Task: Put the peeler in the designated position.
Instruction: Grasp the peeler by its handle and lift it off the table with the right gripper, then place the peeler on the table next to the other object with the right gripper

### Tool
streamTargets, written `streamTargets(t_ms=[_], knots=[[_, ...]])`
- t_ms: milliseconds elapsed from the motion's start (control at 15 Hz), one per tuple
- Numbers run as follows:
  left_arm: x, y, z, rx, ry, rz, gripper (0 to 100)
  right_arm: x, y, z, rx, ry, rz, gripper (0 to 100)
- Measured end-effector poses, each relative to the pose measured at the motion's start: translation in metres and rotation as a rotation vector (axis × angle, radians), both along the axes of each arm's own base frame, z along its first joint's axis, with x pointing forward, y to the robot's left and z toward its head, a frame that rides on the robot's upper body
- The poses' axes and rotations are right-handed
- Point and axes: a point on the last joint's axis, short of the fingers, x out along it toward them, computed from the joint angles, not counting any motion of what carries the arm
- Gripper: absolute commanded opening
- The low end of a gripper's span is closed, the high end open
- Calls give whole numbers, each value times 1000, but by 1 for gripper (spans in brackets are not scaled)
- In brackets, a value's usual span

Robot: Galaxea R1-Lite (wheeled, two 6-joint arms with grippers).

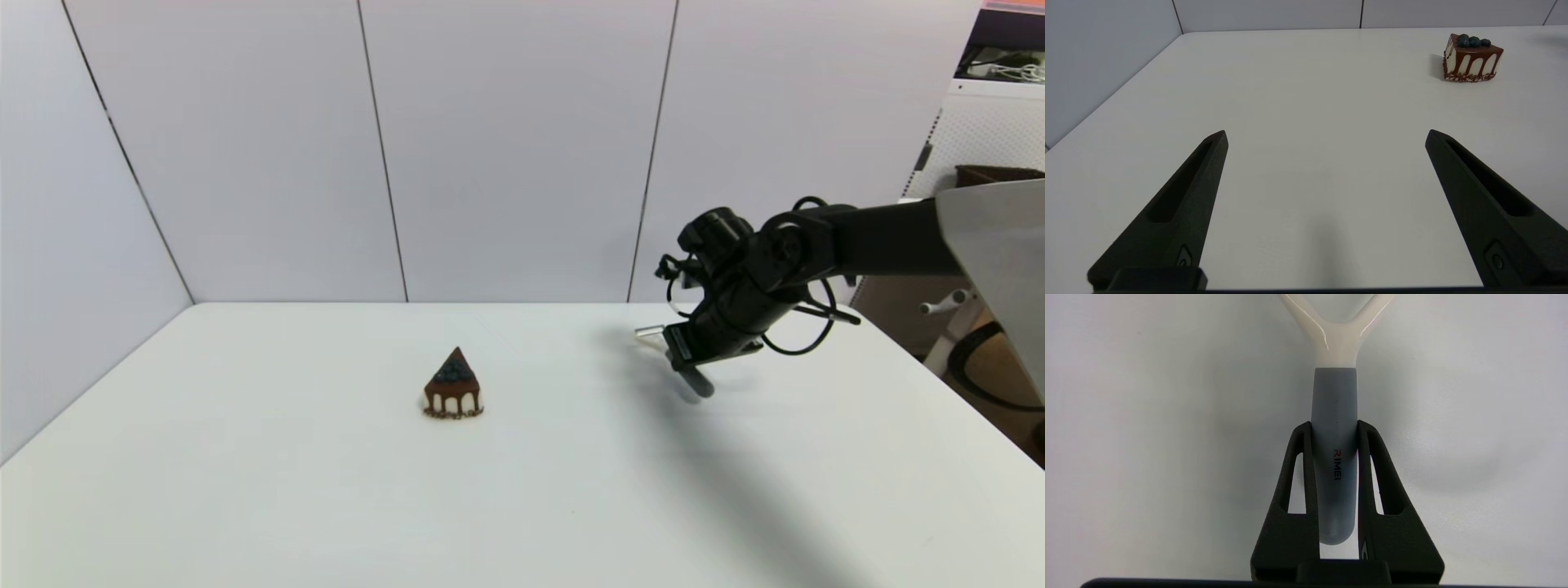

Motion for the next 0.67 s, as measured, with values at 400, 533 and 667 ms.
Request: streamTargets(t_ms=[400,533,667], knots=[[0,0,0,0,-1,0,100,-25,12,55,131,-110,97,0],[0,0,0,1,0,0,100,-36,27,71,160,-149,138,0],[0,0,0,0,-1,0,100,-48,46,83,196,-168,160,0]])
